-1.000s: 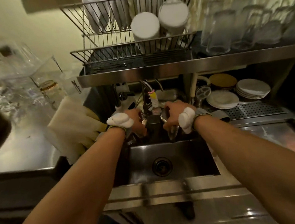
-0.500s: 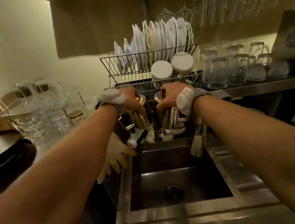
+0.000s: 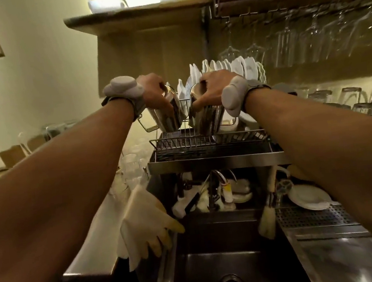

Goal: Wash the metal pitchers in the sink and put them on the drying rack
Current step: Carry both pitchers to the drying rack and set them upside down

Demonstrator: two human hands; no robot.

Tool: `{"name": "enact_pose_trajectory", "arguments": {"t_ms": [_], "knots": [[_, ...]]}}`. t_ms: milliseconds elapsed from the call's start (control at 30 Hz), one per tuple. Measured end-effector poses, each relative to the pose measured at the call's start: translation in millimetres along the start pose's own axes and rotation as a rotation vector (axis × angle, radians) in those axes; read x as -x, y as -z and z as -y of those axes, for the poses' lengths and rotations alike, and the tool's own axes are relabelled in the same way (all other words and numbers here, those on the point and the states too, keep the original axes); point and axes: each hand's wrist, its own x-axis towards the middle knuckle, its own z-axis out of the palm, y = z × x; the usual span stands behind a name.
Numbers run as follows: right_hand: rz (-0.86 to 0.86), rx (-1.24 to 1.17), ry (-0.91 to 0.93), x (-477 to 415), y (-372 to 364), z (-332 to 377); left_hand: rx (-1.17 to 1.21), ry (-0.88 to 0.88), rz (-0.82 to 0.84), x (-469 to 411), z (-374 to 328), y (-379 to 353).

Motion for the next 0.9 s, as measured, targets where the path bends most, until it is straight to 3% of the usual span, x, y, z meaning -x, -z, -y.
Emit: {"name": "enact_pose_trajectory", "arguments": {"t_ms": [167, 500, 733, 900], "knots": [[-0.090, -0.029, 0.001, -16.9, -11.0, 8.1, -0.014, -0.016, -0.032, -17.8, 18.3, -5.7], [-0.025, 0.083, -0.026, -35.4, -42.2, 24.0, -0.077, -0.030, 0.052, -31.6, 40.5, -44.0], [0.033, 0.091, -0.008, -46.4, -52.3, 38.7, -0.115, -0.027, 0.035, -35.9, 54.9, -48.5], [0.045, 0.120, -0.067, -43.6, -63.0, 36.9, -0.014, -0.025, -0.009, -35.1, 58.9, -57.8]]}}
